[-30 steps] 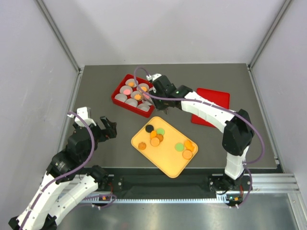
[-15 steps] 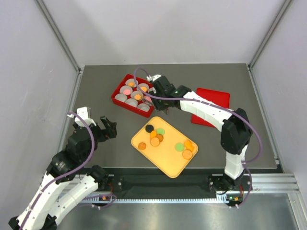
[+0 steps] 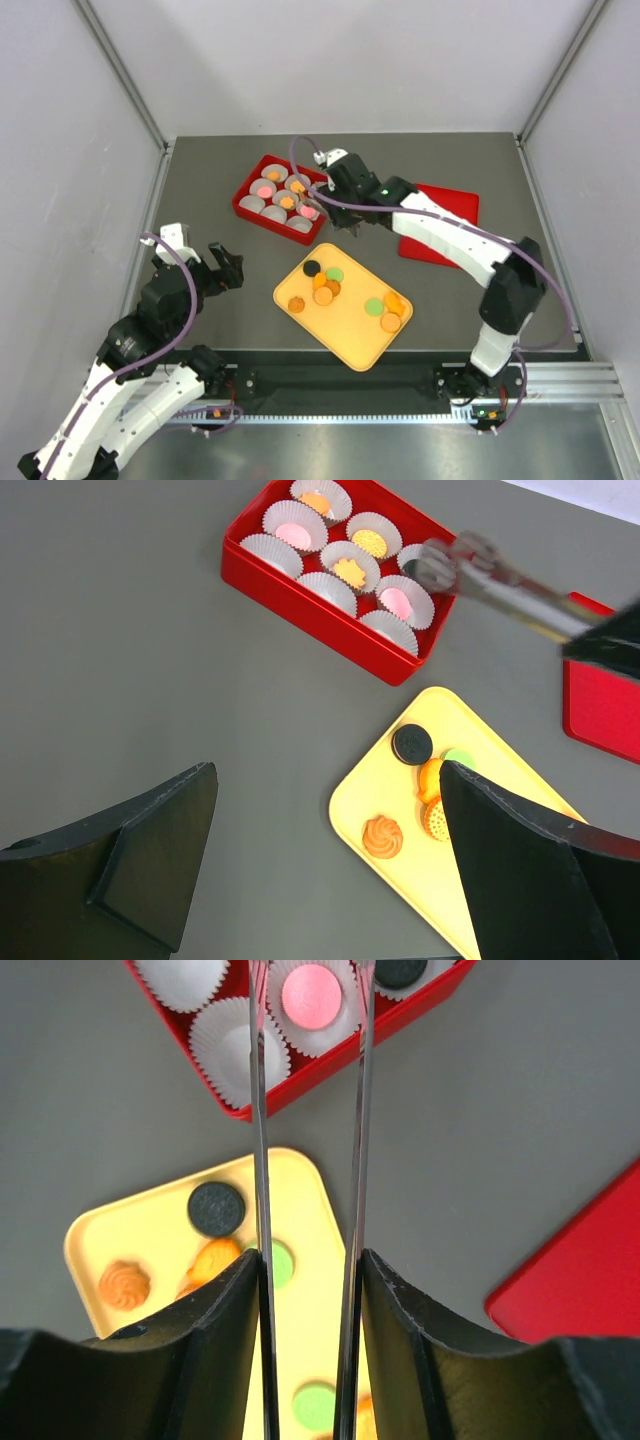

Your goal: Pack the cookies

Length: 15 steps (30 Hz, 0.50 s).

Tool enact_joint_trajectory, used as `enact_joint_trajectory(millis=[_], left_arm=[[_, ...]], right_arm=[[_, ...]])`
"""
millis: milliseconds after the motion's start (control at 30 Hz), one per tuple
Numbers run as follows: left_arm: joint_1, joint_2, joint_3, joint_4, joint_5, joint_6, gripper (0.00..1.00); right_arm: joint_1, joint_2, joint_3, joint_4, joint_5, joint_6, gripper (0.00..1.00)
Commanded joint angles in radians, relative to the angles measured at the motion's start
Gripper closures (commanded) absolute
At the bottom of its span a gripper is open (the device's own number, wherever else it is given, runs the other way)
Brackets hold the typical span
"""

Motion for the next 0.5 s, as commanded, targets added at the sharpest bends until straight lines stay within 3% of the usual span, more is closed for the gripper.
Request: enact_joint_trajectory(millis=[0, 233, 467], left_arm=[[-0.003, 0.0, 0.0, 0.013, -0.015, -0.004, 0.03], [-0.003, -0.002, 0.0, 0.018, -0.01, -0.002, 0.03], [-0.003, 0.001, 0.0, 0.018, -0.005, -0.001, 0.03]], right_arm=[[0.056, -0.233, -0.064, 0.006, 0.059, 0.013, 0.58], [0.333, -0.531, -0.444, 0.013, 0.21, 0.181, 0.57], [0.567, -0.564, -0.537, -0.09, 0.383, 0.388, 0.57]])
